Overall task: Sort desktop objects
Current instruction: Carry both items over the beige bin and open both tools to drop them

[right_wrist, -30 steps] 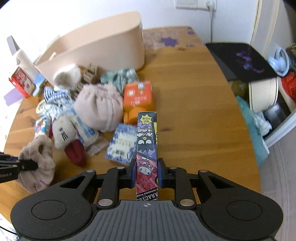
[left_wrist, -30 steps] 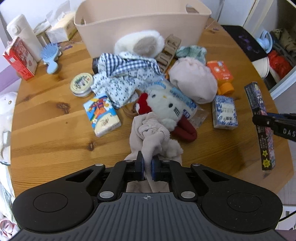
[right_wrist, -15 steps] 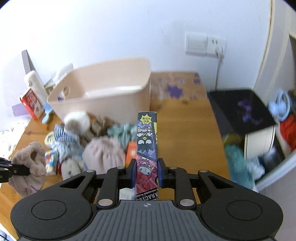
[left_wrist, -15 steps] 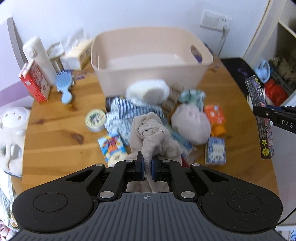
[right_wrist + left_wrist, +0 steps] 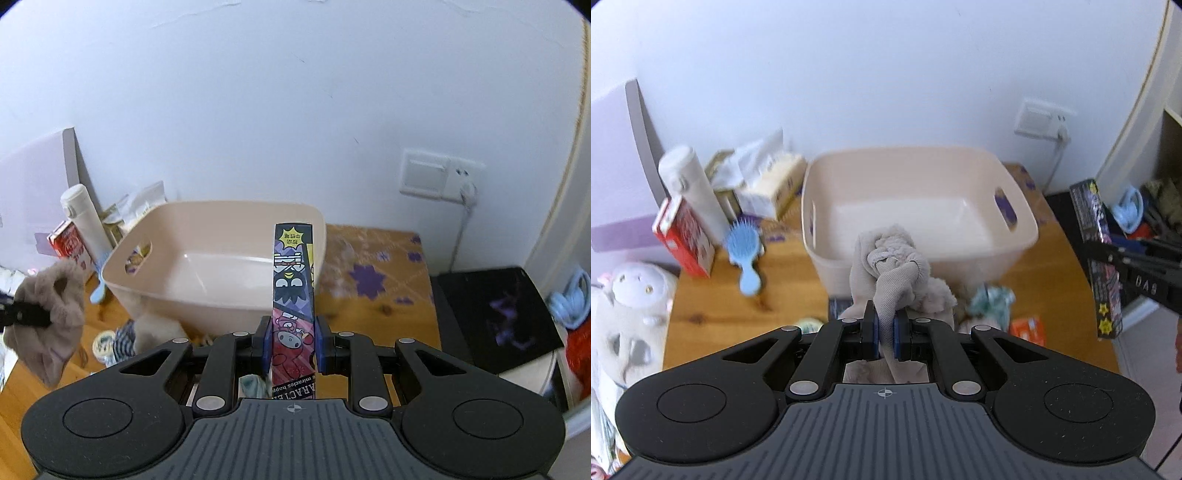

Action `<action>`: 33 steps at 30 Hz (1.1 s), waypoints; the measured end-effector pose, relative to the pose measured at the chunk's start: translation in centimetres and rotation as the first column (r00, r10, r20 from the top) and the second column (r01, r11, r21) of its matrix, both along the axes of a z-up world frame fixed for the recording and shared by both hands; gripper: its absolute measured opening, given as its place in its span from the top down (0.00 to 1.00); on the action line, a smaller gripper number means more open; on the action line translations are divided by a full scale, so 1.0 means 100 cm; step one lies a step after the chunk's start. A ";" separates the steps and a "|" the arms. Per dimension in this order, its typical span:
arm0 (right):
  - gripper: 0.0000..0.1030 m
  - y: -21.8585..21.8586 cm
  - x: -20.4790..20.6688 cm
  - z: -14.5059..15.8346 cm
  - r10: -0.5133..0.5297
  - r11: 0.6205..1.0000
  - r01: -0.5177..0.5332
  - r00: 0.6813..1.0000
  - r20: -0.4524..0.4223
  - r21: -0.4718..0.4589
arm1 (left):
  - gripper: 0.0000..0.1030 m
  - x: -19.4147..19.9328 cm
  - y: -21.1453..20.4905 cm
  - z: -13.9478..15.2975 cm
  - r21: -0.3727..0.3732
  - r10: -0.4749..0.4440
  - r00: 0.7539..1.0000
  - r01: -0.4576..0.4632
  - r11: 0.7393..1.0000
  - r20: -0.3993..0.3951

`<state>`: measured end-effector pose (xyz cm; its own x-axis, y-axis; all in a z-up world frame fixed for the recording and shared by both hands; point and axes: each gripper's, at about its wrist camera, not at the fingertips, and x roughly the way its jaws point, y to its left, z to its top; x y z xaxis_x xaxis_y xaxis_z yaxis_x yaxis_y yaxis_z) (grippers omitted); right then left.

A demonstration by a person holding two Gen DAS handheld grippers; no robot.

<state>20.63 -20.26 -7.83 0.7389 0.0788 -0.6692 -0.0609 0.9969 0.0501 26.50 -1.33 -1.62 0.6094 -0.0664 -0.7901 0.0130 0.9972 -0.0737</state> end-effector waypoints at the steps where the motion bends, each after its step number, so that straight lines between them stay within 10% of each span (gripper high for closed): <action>1: 0.80 0.002 0.005 0.002 0.007 1.000 -0.007 1.000 0.006 -0.001 | 0.94 0.006 0.001 0.003 0.002 0.004 1.000 -0.004 1.000 0.011; 17: 0.80 0.030 0.082 0.016 0.097 0.994 -0.090 0.988 0.119 -0.063 | 0.94 0.097 -0.032 0.004 0.078 0.027 0.995 -0.034 0.996 0.093; 33: 0.80 0.046 0.142 -0.033 0.163 0.980 -0.159 0.986 0.028 -0.118 | 0.94 0.153 -0.066 -0.072 0.142 0.037 0.997 -0.027 0.989 -0.070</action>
